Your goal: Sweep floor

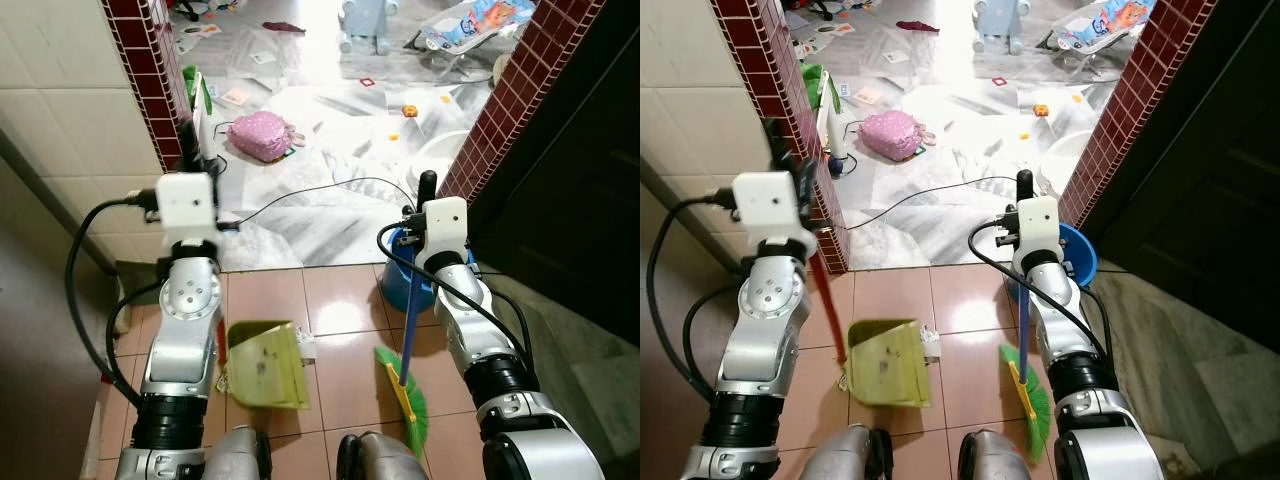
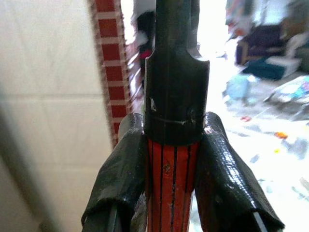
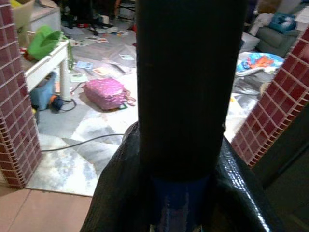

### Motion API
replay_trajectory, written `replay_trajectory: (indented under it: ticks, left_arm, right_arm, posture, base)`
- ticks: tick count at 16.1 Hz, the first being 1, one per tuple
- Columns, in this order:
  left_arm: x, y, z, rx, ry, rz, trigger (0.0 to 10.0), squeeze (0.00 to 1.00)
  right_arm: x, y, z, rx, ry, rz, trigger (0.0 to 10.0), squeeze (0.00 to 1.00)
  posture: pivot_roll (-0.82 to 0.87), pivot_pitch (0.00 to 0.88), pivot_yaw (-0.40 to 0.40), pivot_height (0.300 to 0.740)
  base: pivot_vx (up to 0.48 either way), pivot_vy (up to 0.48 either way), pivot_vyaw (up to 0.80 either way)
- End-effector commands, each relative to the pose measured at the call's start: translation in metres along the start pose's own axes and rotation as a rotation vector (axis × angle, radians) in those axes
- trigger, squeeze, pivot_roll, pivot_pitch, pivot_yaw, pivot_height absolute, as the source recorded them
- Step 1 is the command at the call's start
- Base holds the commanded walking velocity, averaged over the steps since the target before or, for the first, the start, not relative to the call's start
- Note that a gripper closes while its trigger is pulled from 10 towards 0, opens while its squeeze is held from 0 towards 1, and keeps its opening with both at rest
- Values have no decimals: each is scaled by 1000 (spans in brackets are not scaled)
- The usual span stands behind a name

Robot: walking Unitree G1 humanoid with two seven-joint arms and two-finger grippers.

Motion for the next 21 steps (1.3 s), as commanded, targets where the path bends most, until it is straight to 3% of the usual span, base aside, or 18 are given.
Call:
replay_trajectory:
  ticks: [1, 4, 7, 9, 13, 15, 18, 21]
  left_arm:
    - [-7, -1, 3, 34, -24, 36, 10000, 0]
    - [-17, -3, 4, 81, -54, 86, 10000, 0]
    - [-26, -2, 2, 135, 4, 110, 10000, 0]
    - [-29, 0, 1, 167, -8, 149, 10000, 0]
    - [-10, 6, 1, 176, -10, 70, 10000, 0]
    - [-21, 4, -1, 183, -40, 69, 10000, 0]
    - [-28, 4, -11, 152, -7, 83, 10000, 0]
    - [-28, 3, -14, 140, -11, 87, 10000, 0]
  right_arm:
    - [24, 7, 6, 38, -13, -94, 10000, 0]
    - [32, 4, 12, 73, -34, -142, 10000, 0]
    - [40, 4, 19, 99, -16, -185, 10000, 0]
    - [45, 6, 21, 111, -22, -203, 10000, 0]
    - [49, 8, 18, 105, -48, -216, 10000, 0]
    - [50, 10, 22, 113, -28, -220, 10000, 0]
    - [50, 9, 26, 133, -41, -224, 10000, 0]
    - [51, 9, 30, 150, -46, -228, 10000, 0]
  posture:
    - [-22, 115, -50, 740]
    - [-19, 125, -50, 740]
    - [-20, 137, -49, 740]
    - [-24, 144, -47, 740]
    - [-14, 152, -44, 740]
    - [-9, 154, -42, 740]
    - [-1, 157, -58, 740]
    - [-1, 155, -68, 740]
  base:
    - [0, 0, 0]
    - [0, 0, 675]
    - [0, 0, 0]
    - [0, 0, 0]
    - [0, 0, 0]
    - [0, 0, 0]
    - [0, 0, 0]
    - [0, 0, 721]
Point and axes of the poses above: a point about 5 cm out from each wrist's last joint towards the gripper, its own y axis pointing out of the wrist towards the gripper, its own x axis along the axis of the wrist's last joint, z = x × y, the point moved 1 cm from there along y, pointing out of the wrist towards the gripper, and after that the axes turned 9 degrees about y, right-handed, at the moved point
